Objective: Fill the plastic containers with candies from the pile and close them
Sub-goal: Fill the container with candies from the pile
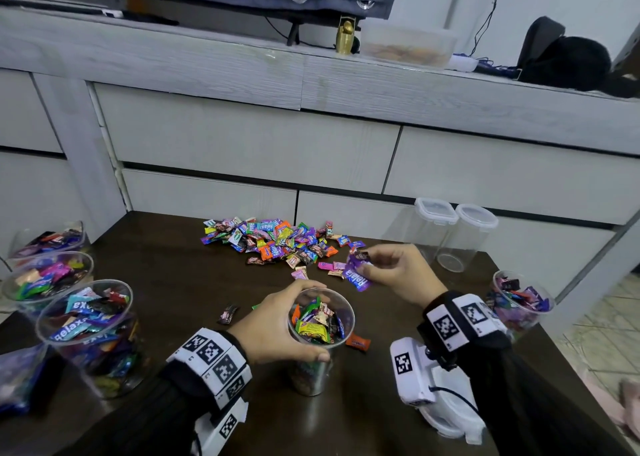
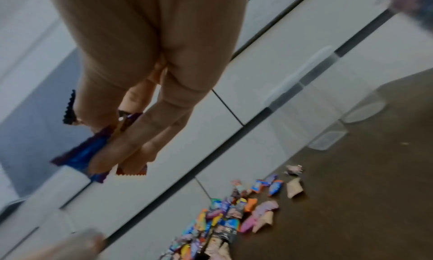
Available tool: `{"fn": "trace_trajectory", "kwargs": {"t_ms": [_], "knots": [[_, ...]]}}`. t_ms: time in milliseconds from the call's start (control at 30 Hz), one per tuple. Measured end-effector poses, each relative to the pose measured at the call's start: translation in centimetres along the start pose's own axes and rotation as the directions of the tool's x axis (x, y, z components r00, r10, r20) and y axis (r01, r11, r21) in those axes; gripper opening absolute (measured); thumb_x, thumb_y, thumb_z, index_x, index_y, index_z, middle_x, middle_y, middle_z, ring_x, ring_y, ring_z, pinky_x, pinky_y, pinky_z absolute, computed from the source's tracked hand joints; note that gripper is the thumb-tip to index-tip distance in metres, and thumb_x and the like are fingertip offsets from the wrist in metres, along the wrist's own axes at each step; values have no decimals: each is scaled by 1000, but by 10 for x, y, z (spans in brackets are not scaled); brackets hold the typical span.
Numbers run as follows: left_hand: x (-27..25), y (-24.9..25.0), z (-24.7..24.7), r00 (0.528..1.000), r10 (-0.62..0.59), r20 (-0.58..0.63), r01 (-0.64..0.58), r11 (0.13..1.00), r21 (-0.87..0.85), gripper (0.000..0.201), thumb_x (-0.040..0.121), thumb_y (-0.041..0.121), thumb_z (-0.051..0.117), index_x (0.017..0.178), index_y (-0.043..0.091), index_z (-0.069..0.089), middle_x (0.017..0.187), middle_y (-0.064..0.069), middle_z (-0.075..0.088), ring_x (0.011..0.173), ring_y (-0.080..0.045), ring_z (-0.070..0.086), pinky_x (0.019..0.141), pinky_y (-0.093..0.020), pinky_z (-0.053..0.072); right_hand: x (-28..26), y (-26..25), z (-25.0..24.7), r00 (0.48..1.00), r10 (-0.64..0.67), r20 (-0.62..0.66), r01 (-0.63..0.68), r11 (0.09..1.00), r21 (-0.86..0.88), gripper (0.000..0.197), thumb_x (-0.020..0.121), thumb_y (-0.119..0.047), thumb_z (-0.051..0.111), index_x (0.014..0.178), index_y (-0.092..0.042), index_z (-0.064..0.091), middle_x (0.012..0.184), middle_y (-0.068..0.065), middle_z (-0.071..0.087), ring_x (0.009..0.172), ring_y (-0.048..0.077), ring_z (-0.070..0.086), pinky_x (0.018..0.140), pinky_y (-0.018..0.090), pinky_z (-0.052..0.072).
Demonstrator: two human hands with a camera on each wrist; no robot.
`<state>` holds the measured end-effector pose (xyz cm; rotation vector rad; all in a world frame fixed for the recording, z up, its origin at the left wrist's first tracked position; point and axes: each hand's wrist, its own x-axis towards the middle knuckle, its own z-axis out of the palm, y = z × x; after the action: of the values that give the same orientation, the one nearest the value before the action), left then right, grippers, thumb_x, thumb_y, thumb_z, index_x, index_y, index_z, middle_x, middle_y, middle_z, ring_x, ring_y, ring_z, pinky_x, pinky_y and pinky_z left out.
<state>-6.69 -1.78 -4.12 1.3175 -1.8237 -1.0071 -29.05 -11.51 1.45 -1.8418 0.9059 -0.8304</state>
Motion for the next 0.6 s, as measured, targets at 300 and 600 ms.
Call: {"fn": "trace_trajectory", "kwargs": {"t_ms": [300, 600], "knots": [[2, -1, 0, 1000, -15, -6, 15, 999, 47, 83, 50, 55, 88, 119, 52, 42, 118, 21, 63, 111, 10, 58, 95, -15, 46, -17, -62, 37, 868, -2, 497, 383, 639, -667, 31, 80, -9, 66, 108, -19, 73, 98, 4, 72, 88, 17, 64, 82, 28, 48], [4, -4, 0, 999, -37, 3, 36, 998, 56, 89, 48, 60, 89, 123, 49, 41, 120, 24, 62, 113, 9, 57, 99, -27, 49, -18, -67, 44, 903, 52, 427, 261, 721, -641, 35, 85, -29, 67, 117, -22, 53, 104, -3, 67, 84, 6, 57, 74, 19, 43]]}}
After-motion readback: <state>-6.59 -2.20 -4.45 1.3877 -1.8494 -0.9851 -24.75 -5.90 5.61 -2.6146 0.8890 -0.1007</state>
